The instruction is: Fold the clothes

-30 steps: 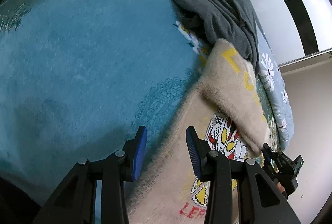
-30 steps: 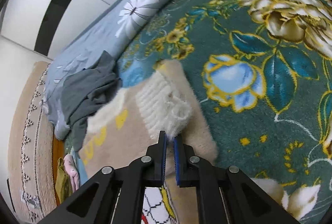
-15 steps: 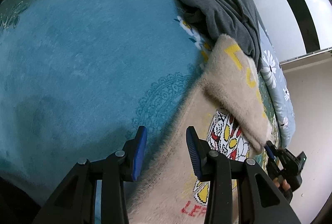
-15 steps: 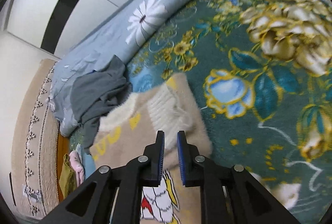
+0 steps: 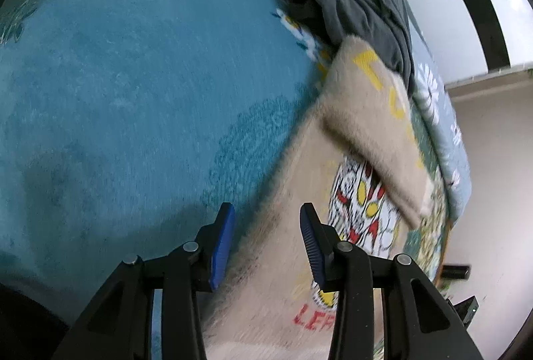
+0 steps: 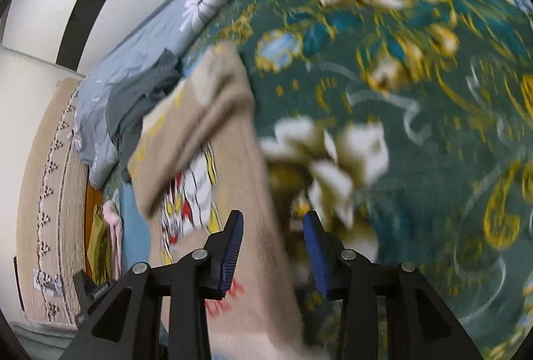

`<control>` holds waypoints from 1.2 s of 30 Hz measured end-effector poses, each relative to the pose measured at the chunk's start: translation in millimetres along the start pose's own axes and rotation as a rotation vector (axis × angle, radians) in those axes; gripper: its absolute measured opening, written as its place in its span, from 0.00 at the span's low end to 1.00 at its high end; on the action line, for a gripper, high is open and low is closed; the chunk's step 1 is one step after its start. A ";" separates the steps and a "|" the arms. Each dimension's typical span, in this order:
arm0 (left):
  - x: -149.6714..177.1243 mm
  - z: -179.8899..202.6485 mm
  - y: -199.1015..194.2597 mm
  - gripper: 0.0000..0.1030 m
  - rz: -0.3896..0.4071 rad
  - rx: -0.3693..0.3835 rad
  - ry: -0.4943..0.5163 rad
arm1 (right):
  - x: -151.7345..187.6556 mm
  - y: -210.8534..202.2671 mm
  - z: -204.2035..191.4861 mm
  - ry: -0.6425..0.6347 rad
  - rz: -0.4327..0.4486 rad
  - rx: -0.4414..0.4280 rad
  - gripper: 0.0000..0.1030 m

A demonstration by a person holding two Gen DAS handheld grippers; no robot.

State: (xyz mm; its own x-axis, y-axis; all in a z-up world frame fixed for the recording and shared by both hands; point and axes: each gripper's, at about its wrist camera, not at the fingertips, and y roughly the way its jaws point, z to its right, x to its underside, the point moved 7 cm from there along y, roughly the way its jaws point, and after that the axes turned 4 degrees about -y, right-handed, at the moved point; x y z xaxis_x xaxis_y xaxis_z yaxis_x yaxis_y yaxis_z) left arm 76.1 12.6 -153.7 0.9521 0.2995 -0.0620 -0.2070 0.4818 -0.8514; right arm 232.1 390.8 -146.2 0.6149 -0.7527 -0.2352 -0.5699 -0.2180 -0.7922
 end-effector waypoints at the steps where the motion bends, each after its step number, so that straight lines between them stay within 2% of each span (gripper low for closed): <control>1: 3.1 0.5 1.4 0.46 -0.013 -0.015 0.018 | 8.1 1.3 2.4 0.005 -0.014 0.001 0.40; 6: 23.5 0.7 15.1 0.47 -0.110 -0.107 0.102 | 29.5 11.0 4.7 -0.005 -0.069 0.005 0.40; 9: 33.7 4.6 21.0 0.47 -0.155 -0.136 0.152 | 36.5 15.6 5.2 0.003 -0.090 0.007 0.40; 12: 41.2 1.7 25.7 0.47 -0.196 -0.165 0.160 | 38.6 15.2 2.1 0.006 -0.101 0.005 0.30; 13: 41.6 1.2 24.9 0.46 -0.197 -0.169 0.159 | 39.3 14.7 0.1 0.001 -0.105 0.005 0.20; 14: 41.8 0.9 24.0 0.43 -0.197 -0.173 0.158 | 40.1 14.2 -2.0 -0.005 -0.109 0.006 0.16; 15: 42.0 0.5 23.1 0.34 -0.197 -0.176 0.158 | 40.3 13.1 -4.8 -0.006 -0.110 -0.005 0.14; 17: 42.4 -1.1 20.6 0.24 -0.193 -0.184 0.153 | 40.8 11.0 -10.6 -0.008 -0.113 -0.028 0.11; 18: 42.0 -1.3 18.9 0.15 -0.188 -0.182 0.150 | 40.0 8.9 -14.8 -0.007 -0.115 -0.050 0.11; 19: 41.5 0.0 16.3 0.12 -0.182 -0.167 0.146 | 39.2 6.7 -18.9 -0.005 -0.117 -0.073 0.10; 23: 39.5 9.8 1.0 0.10 -0.179 -0.105 0.146 | 27.1 -12.7 -39.0 0.012 -0.108 -0.157 0.10; 29: 24.4 40.1 -53.7 0.10 -0.153 0.006 0.244 | 13.2 -54.2 -76.4 -0.039 -0.092 -0.246 0.10; 33: 17.6 53.9 -92.0 0.10 -0.146 0.061 0.298 | 20.0 -76.2 -92.4 -0.081 -0.132 -0.237 0.10; 36: 23.2 53.5 -106.1 0.09 -0.184 0.079 0.321 | 30.3 -94.2 -91.0 -0.081 -0.164 -0.236 0.10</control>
State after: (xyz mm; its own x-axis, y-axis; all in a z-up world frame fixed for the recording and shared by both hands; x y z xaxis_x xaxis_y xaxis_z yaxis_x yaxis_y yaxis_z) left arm 108.1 12.4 -36.9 0.9944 -0.0653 -0.0827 -0.0308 0.5697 -0.8213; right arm 254.8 331.9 -27.5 0.7455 -0.6454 -0.1664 -0.5642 -0.4780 -0.6732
